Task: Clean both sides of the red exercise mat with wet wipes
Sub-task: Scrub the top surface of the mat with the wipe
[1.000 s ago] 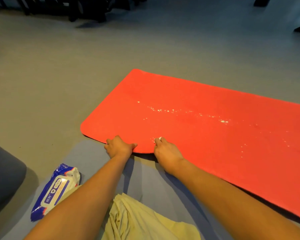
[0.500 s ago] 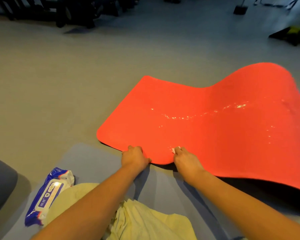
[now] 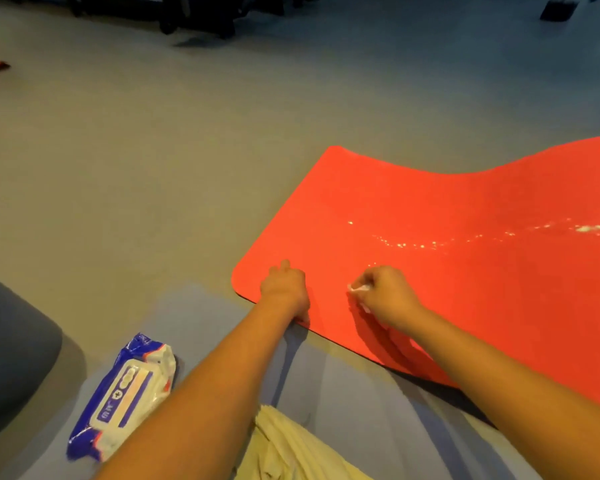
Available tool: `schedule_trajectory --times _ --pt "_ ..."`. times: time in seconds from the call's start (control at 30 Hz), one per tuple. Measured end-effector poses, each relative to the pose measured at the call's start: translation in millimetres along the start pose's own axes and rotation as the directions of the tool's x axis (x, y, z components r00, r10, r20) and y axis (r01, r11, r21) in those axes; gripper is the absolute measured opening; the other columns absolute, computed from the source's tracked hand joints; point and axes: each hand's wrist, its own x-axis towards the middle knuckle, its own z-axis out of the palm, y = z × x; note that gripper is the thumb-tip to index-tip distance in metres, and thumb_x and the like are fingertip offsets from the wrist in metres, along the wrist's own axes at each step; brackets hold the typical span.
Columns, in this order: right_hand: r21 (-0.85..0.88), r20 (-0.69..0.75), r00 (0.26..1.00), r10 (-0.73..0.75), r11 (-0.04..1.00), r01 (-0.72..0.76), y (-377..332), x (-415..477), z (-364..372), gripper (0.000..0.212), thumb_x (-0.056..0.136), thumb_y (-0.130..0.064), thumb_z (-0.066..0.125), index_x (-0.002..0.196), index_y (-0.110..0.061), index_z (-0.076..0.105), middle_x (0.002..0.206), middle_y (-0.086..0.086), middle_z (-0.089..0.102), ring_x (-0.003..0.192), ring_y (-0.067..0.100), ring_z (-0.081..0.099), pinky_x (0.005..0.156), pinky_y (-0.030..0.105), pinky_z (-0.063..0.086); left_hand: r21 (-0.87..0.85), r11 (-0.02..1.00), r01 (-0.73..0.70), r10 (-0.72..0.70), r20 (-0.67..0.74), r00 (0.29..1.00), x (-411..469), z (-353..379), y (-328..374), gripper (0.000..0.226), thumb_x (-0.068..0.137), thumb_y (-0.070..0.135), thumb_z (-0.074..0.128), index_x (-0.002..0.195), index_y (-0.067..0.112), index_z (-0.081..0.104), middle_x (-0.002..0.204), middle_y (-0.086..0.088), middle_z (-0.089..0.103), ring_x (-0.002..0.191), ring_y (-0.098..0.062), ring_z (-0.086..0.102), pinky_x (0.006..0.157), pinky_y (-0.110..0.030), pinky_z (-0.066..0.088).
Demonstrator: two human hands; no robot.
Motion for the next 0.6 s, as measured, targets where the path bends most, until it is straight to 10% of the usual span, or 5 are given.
schedule_trajectory --times 0.3,0.43,0.6 --pt "0.472 0.009 0.991 -0.136 0.874 0.116 -103.6 87.8 104.2 0.007 0.091 -0.004 0.066 0.089 -0.004 0.073 0.067 0.022 0.068 0.048 0.02 0.057 0.049 0.035 0.048 -0.497 0.853 0.16 -0.228 -0.08 0.97 43.4 -13.6 -77.4 0.048 0.088 0.013 0.066 0.135 0.019 0.062 0.134 -0.018 0.059 0.12 -0.037 0.062 0.096 -0.041 0.052" --pt "0.204 0.077 0.936 -0.342 0.925 0.321 -98.8 101.4 130.4 0.031 0.085 -0.014 0.05 0.1 -0.013 0.077 0.095 0.008 0.071 0.09 0.024 0.065 0.081 0.038 0.052 -0.463 0.856 0.231 -0.341 -0.168 0.925 52.9 -10.3 -87.1 0.034 0.093 0.025 0.065 0.125 0.037 0.07 0.132 -0.011 0.044 0.129 -0.036 0.046 0.104 -0.043 0.046" --pt "-0.095 0.049 0.857 -0.513 0.852 0.515 -81.4 105.0 131.0 0.02 0.087 -0.022 0.062 0.102 -0.024 0.075 0.093 -0.003 0.066 0.09 0.025 0.057 0.074 0.039 0.047 -0.535 0.82 0.203 -0.366 -0.217 0.905 59.3 -13.5 -95.9 0.027 0.088 0.015 0.067 0.106 0.031 0.079 0.119 -0.004 0.071 0.113 -0.031 0.067 0.089 -0.035 0.052"
